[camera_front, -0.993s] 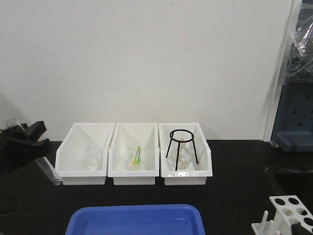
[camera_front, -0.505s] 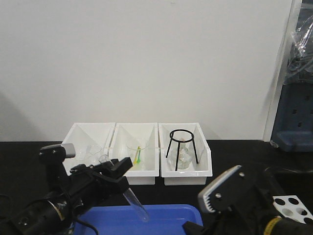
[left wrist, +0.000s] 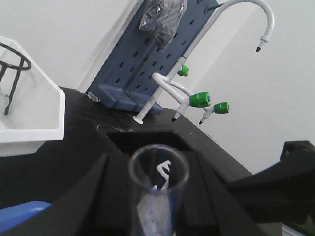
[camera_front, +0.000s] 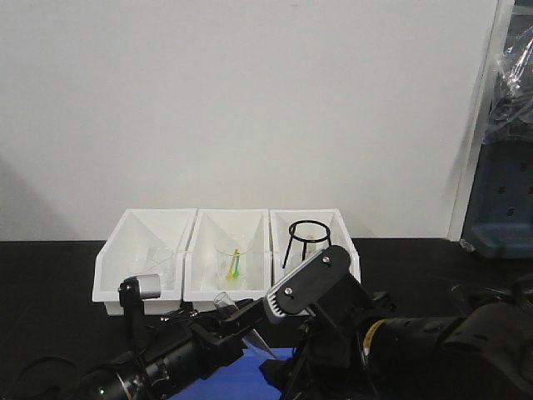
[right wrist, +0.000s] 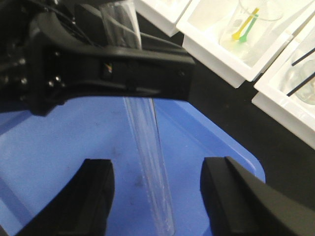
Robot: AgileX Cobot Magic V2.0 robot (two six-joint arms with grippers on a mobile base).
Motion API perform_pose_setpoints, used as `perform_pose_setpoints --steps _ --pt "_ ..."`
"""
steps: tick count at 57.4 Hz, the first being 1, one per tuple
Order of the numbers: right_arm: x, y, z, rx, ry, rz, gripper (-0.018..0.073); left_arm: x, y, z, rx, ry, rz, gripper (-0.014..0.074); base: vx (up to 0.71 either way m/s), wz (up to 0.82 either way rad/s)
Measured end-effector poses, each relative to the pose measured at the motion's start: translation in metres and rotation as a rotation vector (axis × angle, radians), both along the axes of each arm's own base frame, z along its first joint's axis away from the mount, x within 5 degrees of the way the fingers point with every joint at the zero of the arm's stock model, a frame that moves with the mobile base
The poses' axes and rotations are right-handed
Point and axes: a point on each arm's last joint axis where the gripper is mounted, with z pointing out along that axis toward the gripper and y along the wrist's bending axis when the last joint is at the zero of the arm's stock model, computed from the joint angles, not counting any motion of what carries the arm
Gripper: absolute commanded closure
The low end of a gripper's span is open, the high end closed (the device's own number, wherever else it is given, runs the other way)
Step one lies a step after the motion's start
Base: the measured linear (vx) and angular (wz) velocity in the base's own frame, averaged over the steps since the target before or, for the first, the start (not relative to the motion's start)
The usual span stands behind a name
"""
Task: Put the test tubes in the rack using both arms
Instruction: 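Open the left gripper, leaving the tube held by the right gripper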
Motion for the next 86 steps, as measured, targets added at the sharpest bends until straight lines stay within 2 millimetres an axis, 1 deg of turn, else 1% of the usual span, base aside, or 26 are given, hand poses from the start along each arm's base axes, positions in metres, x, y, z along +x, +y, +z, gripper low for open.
perform_pose_setpoints --steps 6,13,18,27,40,51,56,64,78,86 --pt "0.006 0.004 -0.002 -0.026 0.002 0.016 0.0075 0.000 -0.001 -0.002 0.002 0.005 -0.005 0.0601 0.00 0.00" --pt "0.012 0.009 -0.008 -0.031 0.019 0.017 0.0075 -0.001 -0.001 0.000 -0.015 -0.015 -0.022 0.0601 0.00 0.00" --pt "0.016 0.013 -0.017 -0.042 0.034 0.020 0.0075 -0.003 -0.003 0.001 -0.020 -0.031 -0.044 0.0601 0.00 0.00" --pt "0.021 0.017 -0.026 -0.048 0.043 0.022 0.0075 -0.004 -0.003 0.001 -0.014 -0.034 -0.062 0.0601 0.00 0.00" --pt "0.023 0.018 -0.028 -0.041 0.034 0.024 0.0087 -0.006 -0.005 0.000 0.001 -0.041 -0.086 0.0601 0.00 0.00" --pt "0.023 0.018 -0.028 -0.040 0.032 0.024 0.0121 -0.009 -0.006 -0.001 0.023 -0.050 -0.120 0.0601 0.00 0.00" --pt "0.023 0.018 -0.028 -0.040 0.032 0.024 0.0155 -0.009 -0.007 -0.001 0.026 -0.052 -0.124 0.0601 0.00 0.00" --pt "0.023 0.018 -0.028 -0.040 0.032 0.024 0.0236 -0.009 -0.007 -0.001 0.025 -0.051 -0.126 0.0601 0.00 0.00" --pt "0.021 0.021 -0.028 -0.033 0.040 0.029 0.0439 -0.008 -0.007 0.000 0.021 -0.053 -0.123 0.0597 0.00 0.00" --pt "0.021 0.022 -0.028 -0.013 0.054 0.020 0.0548 -0.008 -0.007 0.000 0.020 -0.053 -0.122 0.0575 0.00 0.00"
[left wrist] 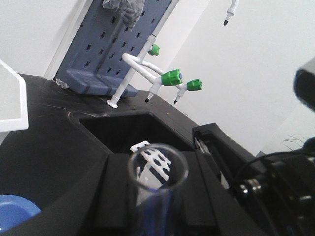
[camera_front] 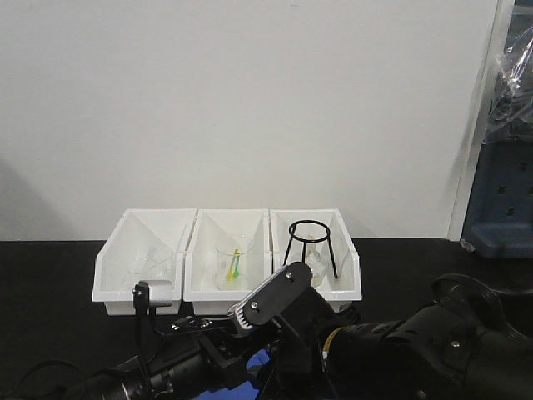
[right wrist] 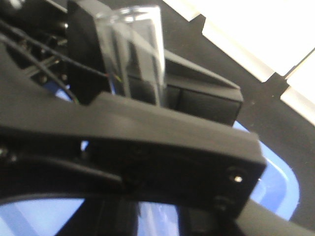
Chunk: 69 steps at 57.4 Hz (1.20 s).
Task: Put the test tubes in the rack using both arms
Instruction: 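Open the left gripper, leaving the tube held by the right gripper, then carry the tube with the right gripper above the white test-tube rack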
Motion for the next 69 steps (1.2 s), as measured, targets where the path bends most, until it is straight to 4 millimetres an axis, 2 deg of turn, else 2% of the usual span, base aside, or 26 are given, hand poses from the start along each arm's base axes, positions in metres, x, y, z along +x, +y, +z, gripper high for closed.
perform_pose_setpoints --steps 3,9,24,31,42,48,62,69 --pt "0.000 0.000 0.000 0.005 0.004 -0.003 0.0575 0.000 0.000 0.000 0.000 0.000 0.001 0.0558 0.00 0.00" --pt "0.000 0.000 0.000 0.010 0.008 -0.005 0.0573 0.000 0.000 0.000 0.000 0.000 0.001 0.0494 0.00 0.00" --pt "0.000 0.001 0.000 0.021 0.007 -0.009 0.0571 0.000 0.000 0.000 -0.006 0.001 0.005 0.0191 0.00 0.00" --pt "0.001 0.000 0.001 0.040 0.009 -0.026 0.0571 0.001 0.001 0.002 -0.030 -0.001 0.013 0.0099 0.00 0.00" --pt "0.002 -0.001 0.001 0.055 0.016 -0.047 0.0569 0.004 0.003 0.007 -0.088 0.001 0.049 0.0080 0.00 0.00" --pt "0.008 -0.008 0.003 0.083 0.013 -0.094 0.0569 0.004 0.003 0.007 -0.093 0.003 0.055 0.0080 0.00 0.00" --pt "0.038 -0.054 0.005 0.123 -0.007 -0.271 0.0568 0.004 0.004 0.007 -0.094 0.003 0.057 0.0080 0.00 0.00" --pt "0.046 -0.085 0.015 0.139 -0.039 -0.360 0.0568 0.004 0.004 0.007 -0.094 0.003 0.057 0.0080 0.00 0.00"
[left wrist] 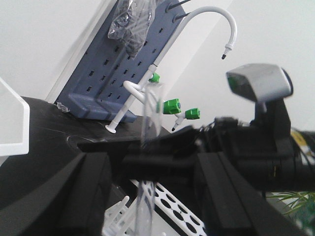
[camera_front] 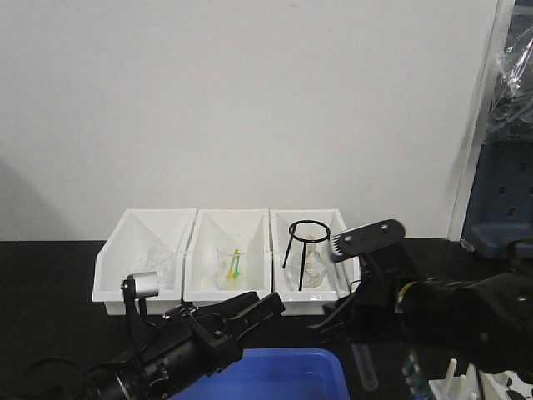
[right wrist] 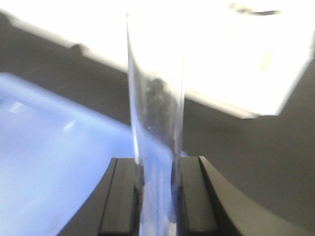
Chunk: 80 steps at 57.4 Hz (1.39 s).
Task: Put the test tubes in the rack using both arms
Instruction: 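Carry the tube with the right gripper above the white test-tube rack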
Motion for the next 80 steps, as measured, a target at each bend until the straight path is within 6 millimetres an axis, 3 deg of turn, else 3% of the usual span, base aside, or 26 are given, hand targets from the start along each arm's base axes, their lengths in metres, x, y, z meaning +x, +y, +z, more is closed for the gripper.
perform_pose_setpoints --steps 7,15,21,28,54,80 --pt "-0.003 -0.032 0.027 0.029 -0.086 -0.087 0.0568 0.000 0.000 0.000 0.000 0.000 0.000 0.0080 0.00 0.00" --pt "-0.026 -0.076 0.056 0.054 -0.237 -0.197 0.0567 0.000 0.000 0.000 0.000 0.000 0.000 0.0080 0.00 0.00" --pt "-0.050 -0.106 0.058 0.067 -0.322 -0.292 0.0567 0.000 0.000 0.000 0.000 0.000 0.000 0.0080 0.00 0.00" --pt "-0.071 -0.128 0.044 0.079 -0.377 -0.378 0.0567 0.000 0.000 0.000 0.001 0.001 0.000 0.0080 0.00 0.00" --pt "-0.083 -0.134 -0.031 0.140 -0.399 -0.436 0.0567 0.000 0.000 0.000 0.001 0.001 0.001 0.0082 0.00 0.00" --pt "-0.067 -0.136 -0.053 0.138 -0.408 -0.455 0.0567 0.000 0.000 0.000 0.001 0.001 0.001 0.0082 0.00 0.00"
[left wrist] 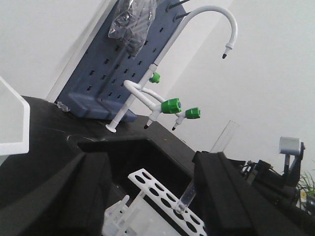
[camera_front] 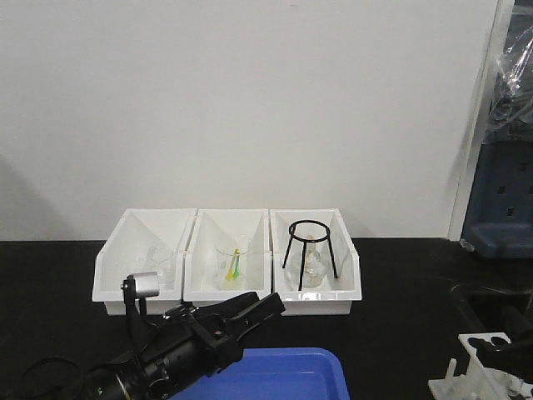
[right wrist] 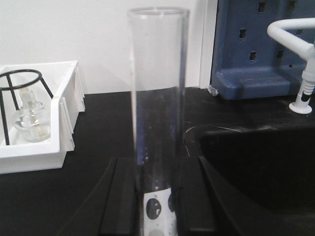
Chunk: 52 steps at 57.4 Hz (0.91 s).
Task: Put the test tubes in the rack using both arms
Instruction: 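Carry the tube with the right gripper above the white test-tube rack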
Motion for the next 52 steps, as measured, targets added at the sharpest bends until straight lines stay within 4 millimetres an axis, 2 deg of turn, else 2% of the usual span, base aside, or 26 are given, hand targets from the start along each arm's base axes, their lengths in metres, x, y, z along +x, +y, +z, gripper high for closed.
perform_pose_setpoints --steps 20,32,41,43,52 --pt "-0.002 0.000 -0.009 -0.048 0.012 0.006 0.0567 0.000 0.000 -0.001 0.009 0.007 0.005 0.0082 0.00 0.00" --pt "-0.016 -0.001 -0.031 -0.058 -0.032 -0.004 0.0567 0.001 0.000 -0.002 0.020 0.015 0.009 0.0082 0.00 0.00" --pt "-0.012 -0.001 -0.042 -0.048 -0.050 -0.009 0.0567 0.001 0.000 -0.002 0.020 0.014 0.009 0.0082 0.00 0.00" --pt "-0.008 -0.001 -0.053 -0.039 -0.022 -0.010 0.0566 0.001 0.000 -0.002 0.020 0.014 0.009 0.0082 0.00 0.00" --pt "-0.004 -0.001 -0.067 -0.038 0.000 -0.010 0.0566 0.001 0.000 -0.002 0.020 0.014 0.009 0.0082 0.00 0.00"
